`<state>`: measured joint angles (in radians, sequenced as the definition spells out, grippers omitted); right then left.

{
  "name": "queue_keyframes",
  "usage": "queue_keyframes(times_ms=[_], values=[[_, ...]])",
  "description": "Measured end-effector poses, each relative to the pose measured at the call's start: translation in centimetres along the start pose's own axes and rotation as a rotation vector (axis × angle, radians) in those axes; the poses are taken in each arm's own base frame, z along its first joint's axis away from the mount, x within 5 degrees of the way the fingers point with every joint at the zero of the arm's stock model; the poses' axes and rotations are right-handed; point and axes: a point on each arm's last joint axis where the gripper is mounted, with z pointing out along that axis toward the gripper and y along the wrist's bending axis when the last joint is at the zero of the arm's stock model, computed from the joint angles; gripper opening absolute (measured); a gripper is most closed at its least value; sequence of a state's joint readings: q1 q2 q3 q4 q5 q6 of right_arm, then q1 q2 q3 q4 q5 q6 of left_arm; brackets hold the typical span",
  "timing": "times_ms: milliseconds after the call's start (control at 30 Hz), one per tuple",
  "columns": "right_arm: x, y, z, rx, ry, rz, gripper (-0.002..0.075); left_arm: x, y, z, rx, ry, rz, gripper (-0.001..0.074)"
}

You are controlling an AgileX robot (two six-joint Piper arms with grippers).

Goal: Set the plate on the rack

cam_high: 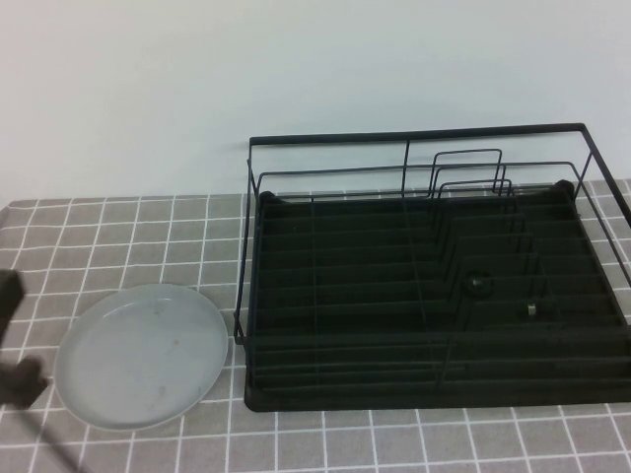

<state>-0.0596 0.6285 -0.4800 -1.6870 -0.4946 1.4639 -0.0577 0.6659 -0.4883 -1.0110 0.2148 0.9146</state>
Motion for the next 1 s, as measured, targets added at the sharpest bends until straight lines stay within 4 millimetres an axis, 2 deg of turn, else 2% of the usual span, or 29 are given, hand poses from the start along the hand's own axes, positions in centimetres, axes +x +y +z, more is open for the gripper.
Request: queue_keyframes(times_ms=[133, 233, 367, 467, 533, 667, 733, 800, 867, 933, 1000], values=[[0.5, -0.2, 2.2, -0.103, 0.116, 0.201, -0.0003, -0.2, 0.3, 2.6, 0.017, 0.111, 0.041, 0.0000], [0.9, -0.4, 3.8, -0.192, 0.174, 0.260, -0.0003, -0.1, 0.7, 4.1, 0.035, 0.203, 0.059, 0.0000], [1.3, -0.7, 5.6, -0.277, 0.214, 0.195, -0.0003, -0.1, 1.3, 5.5, 0.058, 0.279, 0.034, 0.0000], [1.6, -1.7, 6.6, -0.223, 0.227, 0.100, -0.0003, -0.2, 1.2, 6.0, 0.081, 0.310, 0.017, 0.0000], [2.3, -3.2, 7.1, -0.090, 0.254, -0.046, -0.0003, -0.1, 1.2, 5.9, 0.108, 0.340, 0.007, 0.0000], [3.8, -7.4, 7.3, 0.313, 0.397, -0.213, -0.0003, 0.3, 2.3, 5.4, 0.105, 0.395, -0.041, 0.0000], [4.8, -9.3, 7.0, 0.562, 0.481, -0.146, -0.0003, 0.3, 3.0, 5.2, 0.075, 0.400, -0.081, 0.0000], [6.1, -10.0, 6.3, 0.725, 0.599, 0.030, -0.0003, 0.2, 3.3, 5.0, 0.052, 0.395, -0.108, 0.0000], [7.5, -9.2, 6.3, 0.671, 0.820, 0.087, -0.0003, 0.5, 3.6, 5.0, 0.038, 0.421, -0.040, 0.0000], [8.7, -7.7, 7.0, 0.467, 1.012, 0.182, -0.0003, 0.9, 3.7, 4.8, 0.028, 0.466, 0.010, 0.0000], [9.4, -6.2, 8.2, 0.252, 1.088, 0.242, -0.0003, 1.0, 3.9, 4.7, 0.007, 0.486, 0.006, 0.0000]])
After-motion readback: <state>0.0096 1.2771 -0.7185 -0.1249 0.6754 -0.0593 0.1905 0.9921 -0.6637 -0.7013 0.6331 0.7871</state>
